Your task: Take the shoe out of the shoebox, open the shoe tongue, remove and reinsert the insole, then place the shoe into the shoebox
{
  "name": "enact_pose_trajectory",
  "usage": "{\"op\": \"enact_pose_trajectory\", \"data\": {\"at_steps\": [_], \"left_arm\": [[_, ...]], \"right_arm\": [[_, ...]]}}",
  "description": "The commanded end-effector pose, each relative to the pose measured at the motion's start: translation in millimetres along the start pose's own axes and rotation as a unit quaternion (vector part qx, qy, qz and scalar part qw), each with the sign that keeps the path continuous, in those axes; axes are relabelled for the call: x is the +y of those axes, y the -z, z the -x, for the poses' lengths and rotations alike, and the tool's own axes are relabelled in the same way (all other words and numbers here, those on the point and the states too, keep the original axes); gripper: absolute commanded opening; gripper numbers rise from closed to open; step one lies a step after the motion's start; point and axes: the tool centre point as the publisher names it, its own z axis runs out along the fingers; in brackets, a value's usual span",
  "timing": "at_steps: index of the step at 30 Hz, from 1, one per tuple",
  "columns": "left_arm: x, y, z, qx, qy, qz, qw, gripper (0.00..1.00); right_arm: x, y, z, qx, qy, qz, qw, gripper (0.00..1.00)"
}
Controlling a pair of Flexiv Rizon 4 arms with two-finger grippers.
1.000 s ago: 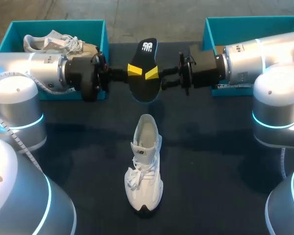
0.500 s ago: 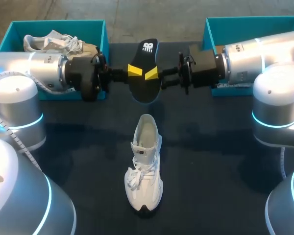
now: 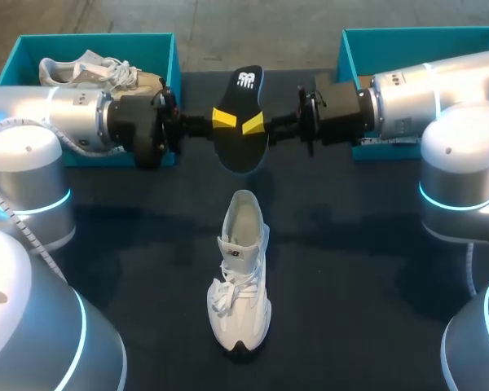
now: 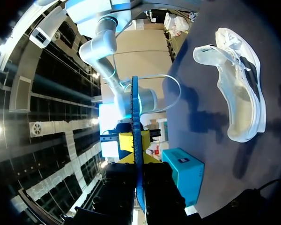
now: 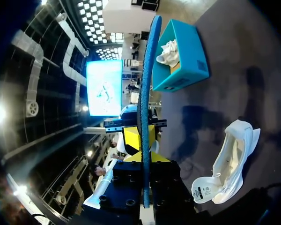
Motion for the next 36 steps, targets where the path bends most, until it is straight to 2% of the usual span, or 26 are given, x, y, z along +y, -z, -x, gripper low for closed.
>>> {"op": "enact_pose_trajectory", "data": {"at_steps": [1, 4, 5, 6, 7, 8, 13, 19, 22, 24, 36], "left_arm": [[-1, 0, -0.1, 0.001, -0.001, 0.001, 1.000, 0.00], [-1, 0, -0.7, 0.003, 0.000, -0.001, 1.000, 0.00], [-1, 1, -0.9, 0.003, 0.000, -0.002, 1.000, 0.13], [-2, 1, -0.8, 0.004, 0.000, -0.003, 1.000, 0.44], [-2, 2, -0.2, 0.004, -0.001, -0.004, 1.000, 0.95], [-3, 3, 0.8, 0.006, -0.004, -0.005, 1.000, 1.00], [-3, 15, 4.6, 0.014, -0.013, 0.001, 1.000, 1.00], [-2, 42, -1.6, 0.057, 0.000, 0.007, 0.998, 1.00], [-3, 57, -8.9, 0.090, 0.032, 0.000, 0.995, 1.00], [-5, 68, -12.3, 0.135, 0.016, -0.005, 0.991, 1.00], [-5, 68, -12.3, 0.135, 0.016, -0.005, 0.991, 1.00]], "right_arm": [[2.1, -3, 1.7, 0.000, 0.001, -0.001, 1.000, 0.00], [2.1, -3, 2.0, 0.000, 0.003, 0.000, 1.000, 0.00], [1.9, -3, 2.3, 0.000, 0.004, 0.001, 1.000, 0.00], [1.6, -3, 3.0, 0.001, 0.004, 0.002, 1.000, 0.00], [1.4, -2, 3.6, 0.001, 0.006, 0.004, 1.000, 0.00], [1.3, -2, 3.9, 0.002, 0.007, 0.005, 1.000, 0.00], [0.5, 1, 6.2, 0.007, 0.011, 0.014, 1.000, 0.00], [0.1, 5, 8.1, 0.008, 0.036, 0.022, 0.999, 0.00], [0.2, 7, 8.8, 0.003, 0.048, 0.025, 0.999, 0.00], [-0.2, 9, 10.0, 0.004, 0.060, 0.029, 0.998, 0.00], [-0.2, 9, 10.0, 0.004, 0.060, 0.029, 0.998, 0.00]]}}
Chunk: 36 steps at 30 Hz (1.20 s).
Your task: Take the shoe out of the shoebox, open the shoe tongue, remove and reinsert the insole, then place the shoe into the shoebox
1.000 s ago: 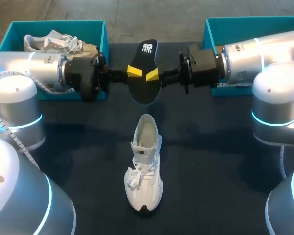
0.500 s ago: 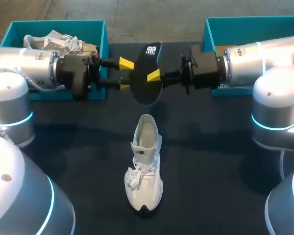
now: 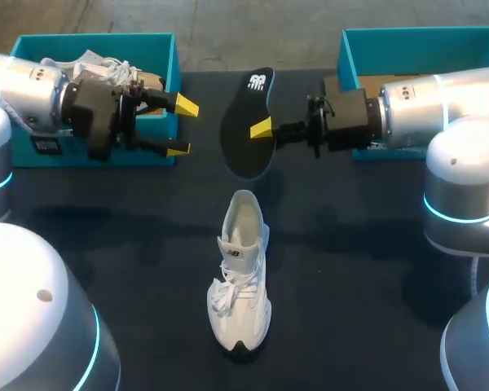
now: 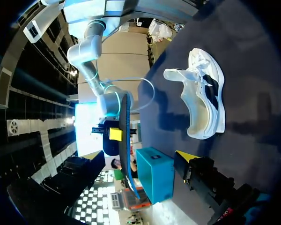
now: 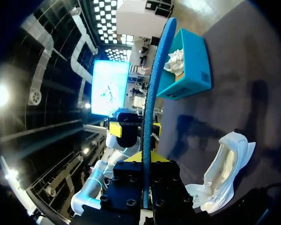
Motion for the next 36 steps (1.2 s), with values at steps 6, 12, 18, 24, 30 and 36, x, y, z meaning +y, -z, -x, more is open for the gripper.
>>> {"op": "enact_pose_trajectory", "data": {"at_steps": [6, 12, 18, 24, 30, 36], "left_arm": [[-3, -4, 3.7, 0.019, 0.033, 0.019, 0.999, 1.00], [-16, 2, -6.9, 0.106, 0.113, 0.074, 0.985, 1.00], [-33, 19, -23.3, 0.193, 0.195, 0.107, 0.956, 1.00], [-43, 31, -45.2, 0.240, 0.315, 0.098, 0.913, 1.00], [-41, 30, -51.0, 0.267, 0.385, 0.115, 0.876, 1.00], [-41, 30, -51.0, 0.267, 0.385, 0.115, 0.876, 1.00]], "right_arm": [[-1.0, -1, -0.6, -0.002, 0.000, 0.001, 1.000, 0.00], [-1.9, 7, 6.3, -0.029, 0.056, -0.010, 0.998, 0.00], [-2.0, 19, 15.4, -0.041, 0.100, -0.008, 0.994, 0.00], [6.6, 30, 27.5, -0.032, 0.138, 0.015, 0.990, 0.00], [8.6, 30, 28.9, -0.024, 0.168, 0.024, 0.985, 0.00], [8.6, 30, 28.9, -0.024, 0.168, 0.024, 0.985, 0.00]]}}
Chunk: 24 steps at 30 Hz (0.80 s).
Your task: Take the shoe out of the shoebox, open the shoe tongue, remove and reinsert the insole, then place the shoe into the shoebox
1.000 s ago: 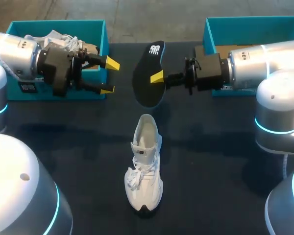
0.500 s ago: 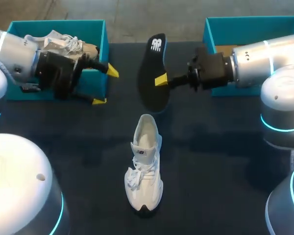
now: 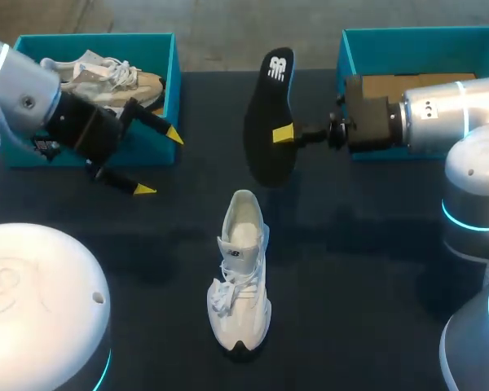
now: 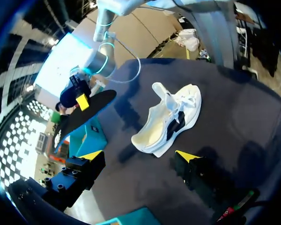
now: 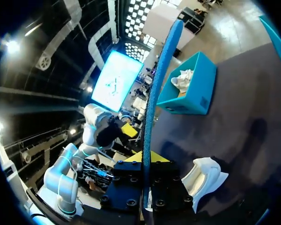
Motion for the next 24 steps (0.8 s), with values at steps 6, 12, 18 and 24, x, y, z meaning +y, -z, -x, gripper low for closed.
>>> {"op": "enact_pose_trajectory", "data": {"at_steps": [6, 12, 18, 24], "left_arm": [[-2, 0, 6.1, 0.059, 0.022, 0.009, 0.998, 1.00], [1, -13, 0.7, 0.104, 0.118, 0.009, 0.987, 1.00], [3, -23, -10.1, 0.124, 0.182, 0.055, 0.974, 1.00], [11, -41, -28.9, 0.149, 0.241, 0.073, 0.956, 1.00]], "right_arm": [[-0.8, -1, -1.2, -0.002, 0.000, 0.001, 1.000, 0.00], [-12.6, -2, 8.6, 0.005, 0.029, 0.041, 0.999, 0.00], [-13.9, -7, 20.2, 0.005, 0.062, 0.049, 0.997, 0.00], [-10.0, -17, 25.5, 0.001, 0.092, 0.048, 0.995, 0.00]]}}
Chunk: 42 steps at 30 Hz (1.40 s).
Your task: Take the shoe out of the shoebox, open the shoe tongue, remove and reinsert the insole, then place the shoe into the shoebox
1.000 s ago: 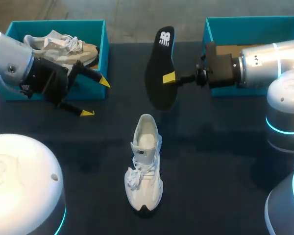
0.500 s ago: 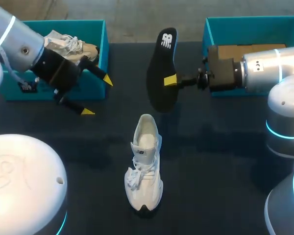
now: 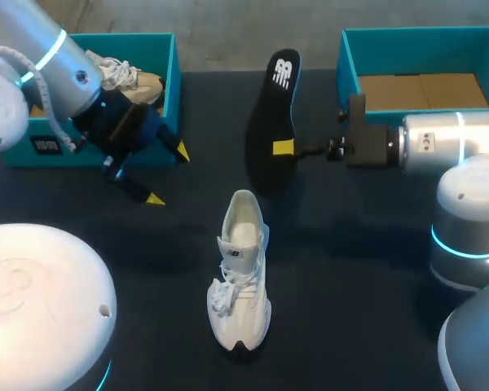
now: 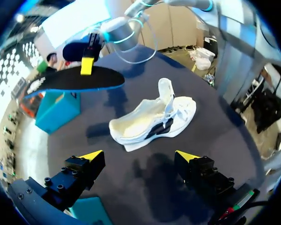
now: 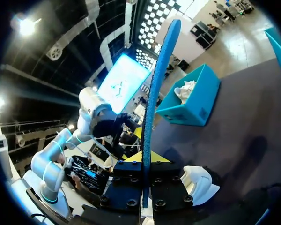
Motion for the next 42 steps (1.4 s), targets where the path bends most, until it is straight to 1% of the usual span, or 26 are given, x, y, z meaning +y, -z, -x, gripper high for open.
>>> {"op": "enact_pose_trajectory", "data": {"at_steps": [1, 2, 3, 4, 18, 19, 20, 21, 23, 25, 29, 36, 39, 40, 42], "left_arm": [[4, -18, 2.1, 0.026, 0.031, 0.012, 0.999, 1.00], [5, -21, 0.4, 0.033, 0.039, 0.004, 0.999, 1.00], [6, -24, -0.5, 0.041, 0.048, 0.004, 0.998, 1.00], [7, -27, -1.7, 0.039, 0.051, 0.013, 0.998, 1.00], [7, -27, -1.7, 0.039, 0.051, 0.013, 0.998, 1.00], [8, -34, -1.6, 0.051, 0.069, 0.003, 0.996, 1.00], [12, -41, 0.1, 0.056, 0.084, -0.007, 0.995, 1.00], [16, -47, 1.1, 0.053, 0.098, -0.003, 0.994, 1.00], [22, -56, 1.7, 0.065, 0.119, -0.002, 0.991, 1.00], [26, -63, 1.0, 0.077, 0.129, 0.000, 0.989, 1.00], [30, -71, -0.7, 0.088, 0.135, 0.007, 0.987, 1.00], [28, -86, -6.2, 0.088, 0.134, 0.039, 0.986, 1.00], [27, -91, -10.9, 0.097, 0.134, 0.048, 0.985, 1.00], [27, -92, -11.8, 0.106, 0.134, 0.046, 0.984, 1.00], [27, -92, -11.8, 0.106, 0.134, 0.046, 0.984, 1.00]], "right_arm": [[1.1, -13, 4.8, -0.001, 0.012, 0.001, 1.000, 0.00], [1.1, -14, 5.6, -0.007, 0.018, 0.000, 1.000, 0.00], [0.9, -15, 6.1, -0.010, 0.020, 0.000, 1.000, 0.00], [0.6, -16, 6.8, -0.008, 0.021, -0.001, 1.000, 0.00], [0.6, -16, 6.8, -0.008, 0.021, -0.001, 1.000, 0.00], [0.6, -16, 6.8, -0.008, 0.021, -0.001, 1.000, 0.00], [-0.2, -20, 11.8, -0.009, 0.019, -0.003, 1.000, 0.00], [-2.2, -24, 17.1, -0.018, 0.013, -0.002, 1.000, 0.00], [-7.7, -32, 25.8, -0.014, 0.011, 0.001, 1.000, 0.00], [-11.5, -38, 33.1, -0.015, 0.010, 0.003, 1.000, 0.00], [-15.1, -45, 43.6, -0.002, 0.018, 0.011, 1.000, 0.00], [-17.3, -50, 48.7, 0.010, 0.038, 0.016, 0.999, 0.00], [-21.7, -52, 49.4, 0.012, 0.047, 0.022, 0.999, 0.00], [-23.6, -52, 50.4, 0.014, 0.053, 0.025, 0.998, 0.00], [-24.9, -52, 50.7, 0.015, 0.055, 0.028, 0.998, 0.00]]}}
